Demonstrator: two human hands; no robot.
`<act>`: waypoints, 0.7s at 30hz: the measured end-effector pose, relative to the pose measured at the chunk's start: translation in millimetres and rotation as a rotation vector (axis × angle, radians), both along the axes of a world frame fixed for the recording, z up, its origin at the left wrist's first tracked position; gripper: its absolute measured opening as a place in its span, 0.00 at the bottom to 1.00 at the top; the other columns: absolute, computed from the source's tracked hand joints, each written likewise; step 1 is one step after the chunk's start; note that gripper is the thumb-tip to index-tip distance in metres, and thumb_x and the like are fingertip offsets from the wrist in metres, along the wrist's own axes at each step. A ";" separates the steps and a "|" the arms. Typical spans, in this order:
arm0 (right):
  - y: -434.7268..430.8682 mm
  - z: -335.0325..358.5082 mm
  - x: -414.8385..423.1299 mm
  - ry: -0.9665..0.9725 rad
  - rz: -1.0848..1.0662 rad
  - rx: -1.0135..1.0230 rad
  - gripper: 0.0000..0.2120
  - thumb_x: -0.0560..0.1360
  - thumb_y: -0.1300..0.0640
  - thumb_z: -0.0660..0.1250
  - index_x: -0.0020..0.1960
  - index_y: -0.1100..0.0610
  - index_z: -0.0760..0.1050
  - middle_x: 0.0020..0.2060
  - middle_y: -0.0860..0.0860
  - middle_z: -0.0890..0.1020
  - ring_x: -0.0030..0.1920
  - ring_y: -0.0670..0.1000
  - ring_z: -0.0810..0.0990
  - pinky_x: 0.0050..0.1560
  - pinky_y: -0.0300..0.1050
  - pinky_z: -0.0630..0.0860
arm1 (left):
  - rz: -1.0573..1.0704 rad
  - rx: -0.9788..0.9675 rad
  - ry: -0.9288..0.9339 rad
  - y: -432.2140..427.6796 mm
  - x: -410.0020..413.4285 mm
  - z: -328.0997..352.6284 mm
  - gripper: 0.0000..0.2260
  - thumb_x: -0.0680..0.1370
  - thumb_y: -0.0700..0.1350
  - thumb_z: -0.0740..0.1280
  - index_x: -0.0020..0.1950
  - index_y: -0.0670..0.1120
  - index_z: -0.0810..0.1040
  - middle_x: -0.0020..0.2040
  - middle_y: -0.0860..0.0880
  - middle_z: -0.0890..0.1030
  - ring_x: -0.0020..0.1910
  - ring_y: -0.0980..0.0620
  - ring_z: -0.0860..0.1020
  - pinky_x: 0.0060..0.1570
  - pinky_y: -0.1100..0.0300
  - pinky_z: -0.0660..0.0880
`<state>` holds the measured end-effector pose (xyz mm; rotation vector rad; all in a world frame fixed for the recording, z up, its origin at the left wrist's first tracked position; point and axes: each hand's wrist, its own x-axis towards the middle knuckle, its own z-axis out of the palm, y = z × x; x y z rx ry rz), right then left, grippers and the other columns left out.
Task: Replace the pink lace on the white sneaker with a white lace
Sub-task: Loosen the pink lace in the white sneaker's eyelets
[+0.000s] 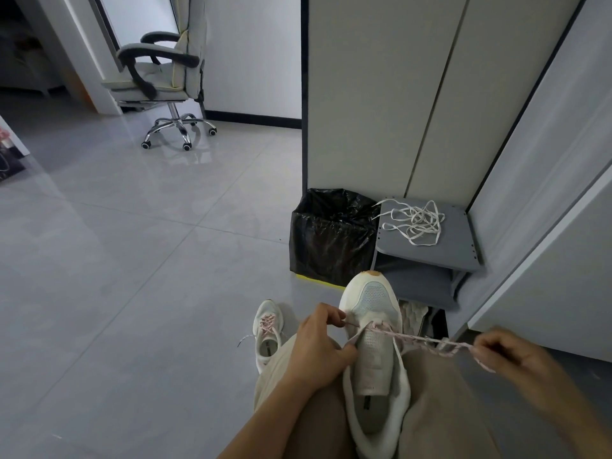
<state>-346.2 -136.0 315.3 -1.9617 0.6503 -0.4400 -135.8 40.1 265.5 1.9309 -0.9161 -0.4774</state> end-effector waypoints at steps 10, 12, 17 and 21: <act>56.0 -39.4 101.5 0.077 0.096 -0.885 0.18 0.63 0.52 0.77 0.49 0.49 0.73 0.43 0.48 0.76 0.46 0.47 0.73 0.46 0.41 0.71 | 0.025 -0.052 0.076 1.1 -4.9 1.4 0.14 0.70 0.40 0.70 0.51 0.48 0.69 0.45 0.54 0.77 0.42 0.56 0.76 0.43 0.65 0.75; 61.4 -41.4 112.3 0.102 0.092 -0.938 0.17 0.59 0.54 0.79 0.42 0.51 0.75 0.38 0.48 0.76 0.41 0.49 0.76 0.41 0.43 0.74 | 0.023 -0.056 0.088 3.0 -4.7 2.3 0.14 0.71 0.39 0.69 0.53 0.48 0.69 0.45 0.55 0.77 0.43 0.56 0.76 0.44 0.67 0.75; 66.3 -45.0 117.0 0.178 0.016 -0.933 0.14 0.55 0.53 0.80 0.35 0.53 0.77 0.34 0.49 0.76 0.36 0.50 0.77 0.36 0.44 0.77 | -0.002 -0.095 0.106 2.3 -3.1 2.6 0.15 0.71 0.36 0.69 0.50 0.53 0.70 0.45 0.54 0.78 0.46 0.61 0.76 0.43 0.71 0.73; 61.7 -49.5 115.2 0.096 0.048 -0.722 0.12 0.60 0.60 0.79 0.34 0.53 0.75 0.34 0.45 0.71 0.36 0.46 0.73 0.38 0.35 0.70 | -0.030 -0.096 0.132 -0.6 -4.0 1.1 0.16 0.71 0.36 0.70 0.51 0.52 0.69 0.43 0.54 0.77 0.42 0.60 0.76 0.42 0.70 0.73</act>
